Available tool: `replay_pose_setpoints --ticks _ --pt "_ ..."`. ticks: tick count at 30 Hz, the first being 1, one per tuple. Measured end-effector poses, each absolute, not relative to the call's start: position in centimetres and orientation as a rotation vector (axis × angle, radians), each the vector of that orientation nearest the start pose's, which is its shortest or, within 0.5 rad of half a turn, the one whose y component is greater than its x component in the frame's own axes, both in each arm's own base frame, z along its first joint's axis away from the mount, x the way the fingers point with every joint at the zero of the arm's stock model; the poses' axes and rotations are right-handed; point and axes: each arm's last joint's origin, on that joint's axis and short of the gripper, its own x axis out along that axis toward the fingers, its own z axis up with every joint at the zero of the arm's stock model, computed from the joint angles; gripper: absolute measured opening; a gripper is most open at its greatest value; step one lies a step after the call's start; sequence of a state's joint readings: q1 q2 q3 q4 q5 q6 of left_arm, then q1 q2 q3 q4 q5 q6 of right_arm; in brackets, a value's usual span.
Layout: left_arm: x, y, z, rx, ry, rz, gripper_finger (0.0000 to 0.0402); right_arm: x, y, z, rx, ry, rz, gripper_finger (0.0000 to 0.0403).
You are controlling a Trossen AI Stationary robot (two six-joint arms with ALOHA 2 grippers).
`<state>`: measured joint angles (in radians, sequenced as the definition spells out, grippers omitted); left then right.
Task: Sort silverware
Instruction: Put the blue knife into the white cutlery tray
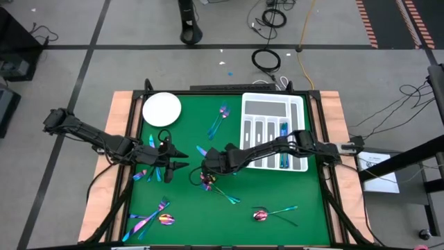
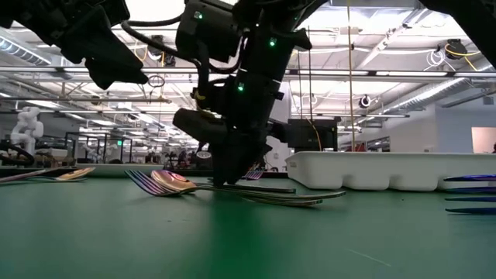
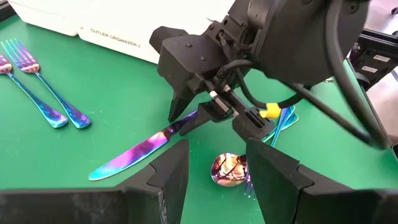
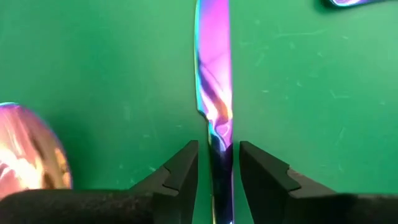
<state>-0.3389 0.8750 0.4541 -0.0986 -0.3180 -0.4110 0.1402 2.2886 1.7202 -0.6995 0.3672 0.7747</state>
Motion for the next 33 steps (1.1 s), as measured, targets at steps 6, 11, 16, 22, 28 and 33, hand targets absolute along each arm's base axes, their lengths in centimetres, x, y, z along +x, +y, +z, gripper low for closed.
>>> replay_pose_setpoints --ticks 6,11,16,22,28,33 --pt "17.43 -5.19 21.36 -0.236 0.485 0.080 0.0162 45.55 5.40 12.82 0.385 1.076 -0.650 0.0075" --pt "17.44 -5.19 21.36 -0.236 0.485 0.080 0.0162 45.52 5.40 12.79 0.373 1.084 -0.641 0.0029" --pt "17.44 -5.18 21.36 -0.236 0.484 0.080 0.0162 45.50 5.41 12.78 0.368 1.086 -0.638 0.0009" --pt "17.44 -5.19 21.36 -0.235 0.485 0.080 0.0162 45.50 5.42 12.71 0.363 1.090 -0.633 0.0008" --pt "17.44 -5.19 21.36 -0.235 0.485 0.080 0.0162 45.50 5.41 12.66 0.359 1.093 -0.630 0.0008" --pt "17.44 -5.19 21.36 -0.235 0.485 0.080 0.0162 45.49 5.38 12.93 0.355 1.091 -0.620 0.0008"
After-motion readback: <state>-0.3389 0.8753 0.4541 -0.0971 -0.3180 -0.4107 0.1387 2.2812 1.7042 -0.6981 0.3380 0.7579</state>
